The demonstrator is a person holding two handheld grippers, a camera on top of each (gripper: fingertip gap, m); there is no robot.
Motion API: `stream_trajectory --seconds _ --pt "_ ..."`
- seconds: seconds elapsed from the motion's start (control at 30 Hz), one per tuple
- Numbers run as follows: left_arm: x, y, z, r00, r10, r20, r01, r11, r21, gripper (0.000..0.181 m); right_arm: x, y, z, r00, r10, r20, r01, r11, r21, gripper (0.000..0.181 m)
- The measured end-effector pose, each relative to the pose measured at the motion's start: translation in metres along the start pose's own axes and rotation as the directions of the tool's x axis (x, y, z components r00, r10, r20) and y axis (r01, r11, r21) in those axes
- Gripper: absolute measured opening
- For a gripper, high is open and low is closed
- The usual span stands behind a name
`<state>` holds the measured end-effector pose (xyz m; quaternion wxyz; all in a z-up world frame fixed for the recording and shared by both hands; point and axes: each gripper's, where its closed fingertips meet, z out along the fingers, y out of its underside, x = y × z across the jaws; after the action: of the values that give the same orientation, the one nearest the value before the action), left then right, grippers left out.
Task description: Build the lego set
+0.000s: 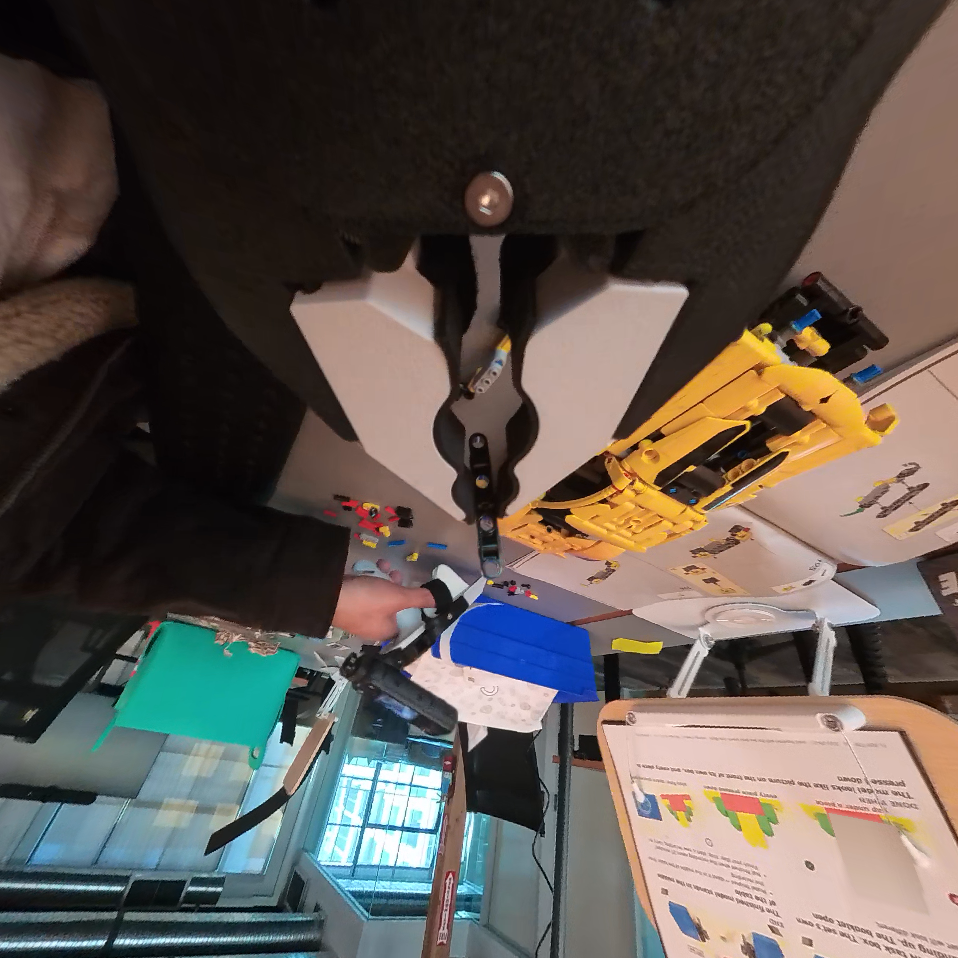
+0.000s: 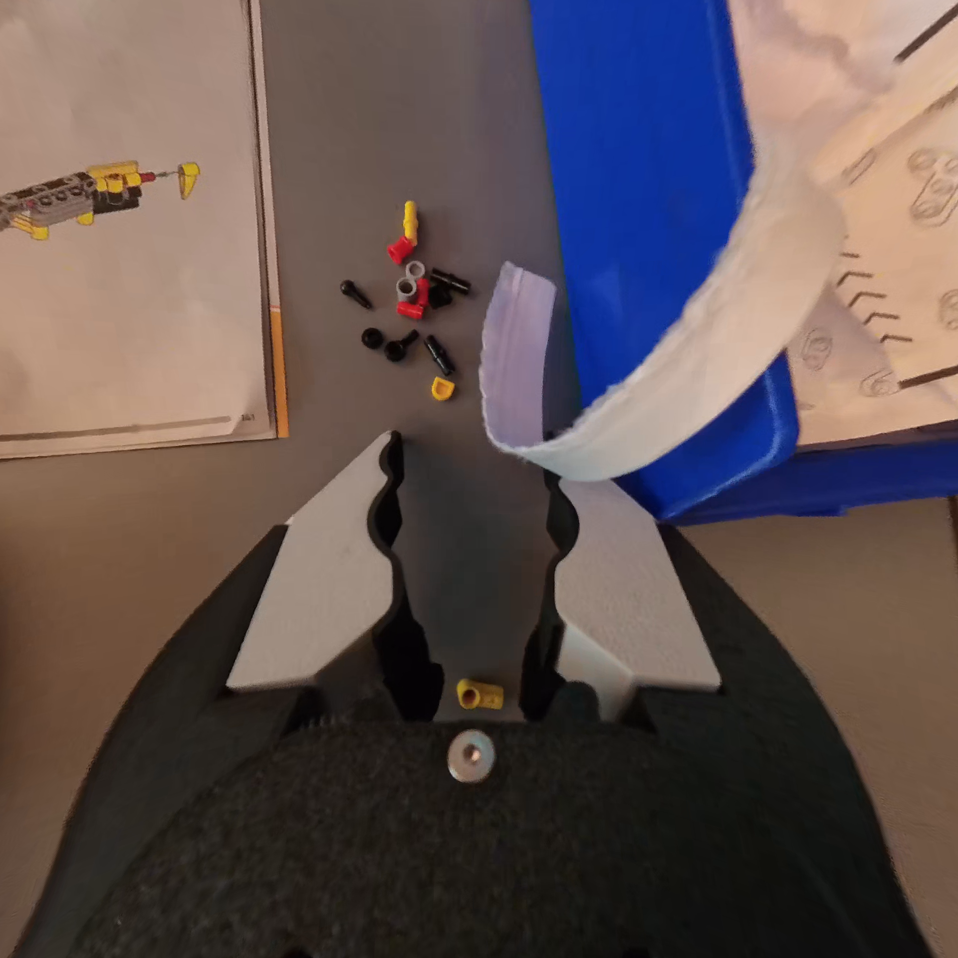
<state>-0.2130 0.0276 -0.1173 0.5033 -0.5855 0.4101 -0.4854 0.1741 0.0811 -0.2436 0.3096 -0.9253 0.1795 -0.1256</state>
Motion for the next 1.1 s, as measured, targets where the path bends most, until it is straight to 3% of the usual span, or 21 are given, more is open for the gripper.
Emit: stream_trajectory --seconds 0.1,0.47,0.73,0.9,1.1 --pt "-0.001 -0.001 -0.001 0.999 -0.035 -0.016 0.035 0.999 0.008 0.007 -0.007 0.003 -0.001 0.997 0.051 0.066 -0.051 0.999 -0.001 0.040" --pt "-0.003 0.001 0.001 0.999 -0.041 -0.010 0.041 0.999 0.002 0.007 0.000 -0.002 0.003 0.993 0.087 0.081 -0.093 0.993 0.071 0.033" --pt "-0.002 0.001 0.000 0.999 -0.045 -0.017 0.045 0.999 0.002 0.007 0.000 -0.013 0.011 1.000 0.017 0.022 -0.020 0.987 0.158 0.039" --pt "-0.002 0.001 0.001 0.999 -0.045 -0.020 0.045 0.999 0.000 0.007 -0.003 -0.011 0.010 0.997 0.036 0.064 -0.046 0.988 0.148 0.024" --pt "-0.002 0.002 0.001 0.999 -0.045 -0.020 0.045 0.999 -0.003 0.007 -0.010 0.001 -0.001 0.995 -0.009 0.096 -0.005 0.990 0.144 0.023"
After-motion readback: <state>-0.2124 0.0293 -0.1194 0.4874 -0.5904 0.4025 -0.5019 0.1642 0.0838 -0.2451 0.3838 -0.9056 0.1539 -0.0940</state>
